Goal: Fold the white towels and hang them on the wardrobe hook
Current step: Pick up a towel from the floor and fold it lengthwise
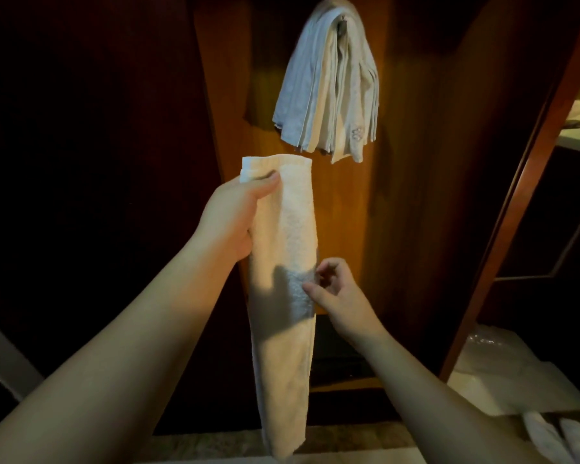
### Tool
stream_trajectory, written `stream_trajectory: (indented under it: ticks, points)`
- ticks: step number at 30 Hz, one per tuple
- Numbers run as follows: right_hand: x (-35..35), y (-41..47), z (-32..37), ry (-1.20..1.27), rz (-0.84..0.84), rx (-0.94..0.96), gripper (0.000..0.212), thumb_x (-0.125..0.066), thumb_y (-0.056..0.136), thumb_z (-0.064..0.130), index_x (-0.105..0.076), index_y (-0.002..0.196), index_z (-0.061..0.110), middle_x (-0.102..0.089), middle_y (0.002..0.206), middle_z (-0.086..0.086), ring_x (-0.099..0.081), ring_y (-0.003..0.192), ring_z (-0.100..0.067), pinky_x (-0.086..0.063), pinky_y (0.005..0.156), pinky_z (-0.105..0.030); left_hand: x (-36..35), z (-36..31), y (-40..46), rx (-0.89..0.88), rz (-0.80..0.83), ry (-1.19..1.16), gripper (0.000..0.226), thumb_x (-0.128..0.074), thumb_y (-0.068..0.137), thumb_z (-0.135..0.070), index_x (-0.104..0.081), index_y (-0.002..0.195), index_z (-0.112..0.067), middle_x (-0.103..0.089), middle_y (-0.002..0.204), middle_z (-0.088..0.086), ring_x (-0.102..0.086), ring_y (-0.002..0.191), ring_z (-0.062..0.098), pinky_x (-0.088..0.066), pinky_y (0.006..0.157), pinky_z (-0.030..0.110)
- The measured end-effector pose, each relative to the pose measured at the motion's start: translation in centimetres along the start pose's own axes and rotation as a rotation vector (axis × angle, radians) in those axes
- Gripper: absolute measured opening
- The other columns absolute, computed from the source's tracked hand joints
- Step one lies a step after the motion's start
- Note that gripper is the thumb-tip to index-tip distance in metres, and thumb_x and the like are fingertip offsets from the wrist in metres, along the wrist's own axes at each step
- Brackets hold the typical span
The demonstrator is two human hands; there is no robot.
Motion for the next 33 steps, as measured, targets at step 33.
stream_trajectory:
  ticks: [33]
  points:
    - [3.1,0.4,2.4,-0.105,-0.062,0.038,0.033,-0.064,0.079,0.055,-0.071,0.089,0.024,-0.076,0.084,0.012,-0.072,0.081,-0.003,-0.056,0.070,-0.024,-2.3,-4.1,1.2,0.029,0.293,-0.056,0.020,-0.062,0.095,-0.026,-0.067,0.111,-0.015,-0.075,0.100,0.001,-0.073,0.098,0.020,-0.059,0.083,0.039]
Point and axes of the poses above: each hand's wrist, its own y-axis towards the middle knuckle, its own x-axis out of the back of the hand, z = x × y, the point moved 4 cm from there along y, towards the middle knuckle
